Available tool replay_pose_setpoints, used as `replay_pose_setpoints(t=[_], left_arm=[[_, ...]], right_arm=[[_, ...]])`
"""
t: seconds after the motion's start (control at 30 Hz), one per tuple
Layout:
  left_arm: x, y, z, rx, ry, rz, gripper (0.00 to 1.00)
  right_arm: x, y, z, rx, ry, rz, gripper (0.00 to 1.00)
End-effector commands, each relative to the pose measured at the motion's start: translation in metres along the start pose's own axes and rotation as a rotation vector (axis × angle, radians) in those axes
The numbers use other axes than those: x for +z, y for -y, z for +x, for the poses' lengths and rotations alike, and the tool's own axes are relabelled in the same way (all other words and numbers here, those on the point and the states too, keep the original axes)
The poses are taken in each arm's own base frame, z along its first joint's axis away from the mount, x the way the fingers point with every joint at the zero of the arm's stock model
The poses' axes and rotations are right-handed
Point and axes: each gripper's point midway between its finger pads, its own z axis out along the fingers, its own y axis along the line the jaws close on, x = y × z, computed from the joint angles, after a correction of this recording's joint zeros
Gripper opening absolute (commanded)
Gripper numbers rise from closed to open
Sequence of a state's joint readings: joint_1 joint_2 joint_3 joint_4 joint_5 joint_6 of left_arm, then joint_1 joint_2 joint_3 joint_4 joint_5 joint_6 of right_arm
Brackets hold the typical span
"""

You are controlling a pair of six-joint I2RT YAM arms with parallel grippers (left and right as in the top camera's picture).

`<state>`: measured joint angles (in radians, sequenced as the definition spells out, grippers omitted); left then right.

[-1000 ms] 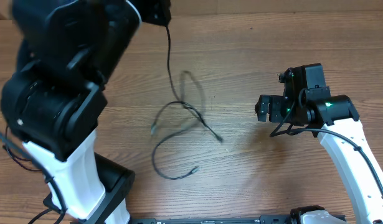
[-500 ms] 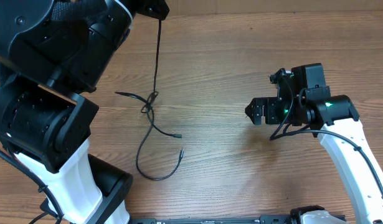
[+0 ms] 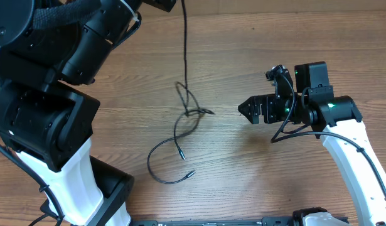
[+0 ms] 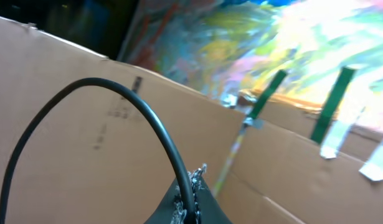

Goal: Untangle cables
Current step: 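Move the right gripper to the pile and grasp a black cable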

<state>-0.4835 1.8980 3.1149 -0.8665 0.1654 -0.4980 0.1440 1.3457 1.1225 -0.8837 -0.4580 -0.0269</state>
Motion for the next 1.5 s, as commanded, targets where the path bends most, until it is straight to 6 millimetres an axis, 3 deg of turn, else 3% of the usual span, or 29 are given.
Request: replay_pose_setpoints(t=[0.0,0.17,0.4,0.6,0.77,0.93,1.13,1.3,1.47], left_arm=[[-0.005,0.015,-0.007,-0.053,0.005,0.071,0.04],[-0.006,0.018,-0.013,-0.068,0.027,0.086,0.04],[-0.006,0.024,-0.010,-0.088,0.007,0.117,0.04],[-0.005,0.029,-0.004,-0.088,-0.021,0.150,0.04],[-0.004,0.028,-0.001,-0.090,-0.031,0.149,0.04],[-0.006,0.035,0.003,-0.088,-0.055,0.190,0.04],[-0.007,0.040,0.006,-0.091,-0.074,0.218,0.04],[-0.007,0.041,0.006,-0.091,-0.077,0.224,0.04],[-0.007,0.041,0.006,-0.091,-0.077,0.224,0.04]], right_arm=[[0.000,-0.009,0.000,-0.066,0.005,-0.056,1.00],[-0.001,-0.022,0.000,-0.185,0.012,-0.131,1.00],[0.004,-0.048,-0.002,-0.177,0.011,-0.292,1.00],[0.039,-0.068,0.010,-0.068,-0.103,-0.349,0.99],[0.068,-0.101,0.016,-0.134,-0.142,-0.418,0.99],[0.085,-0.119,-0.005,-0.103,-0.072,-0.442,0.98],[0.105,-0.120,-0.029,0.066,-0.032,-0.465,0.93],[0.129,-0.122,-0.018,0.102,-0.087,-0.478,0.92],[0.143,-0.136,-0.001,0.079,-0.138,-0.482,0.92]])
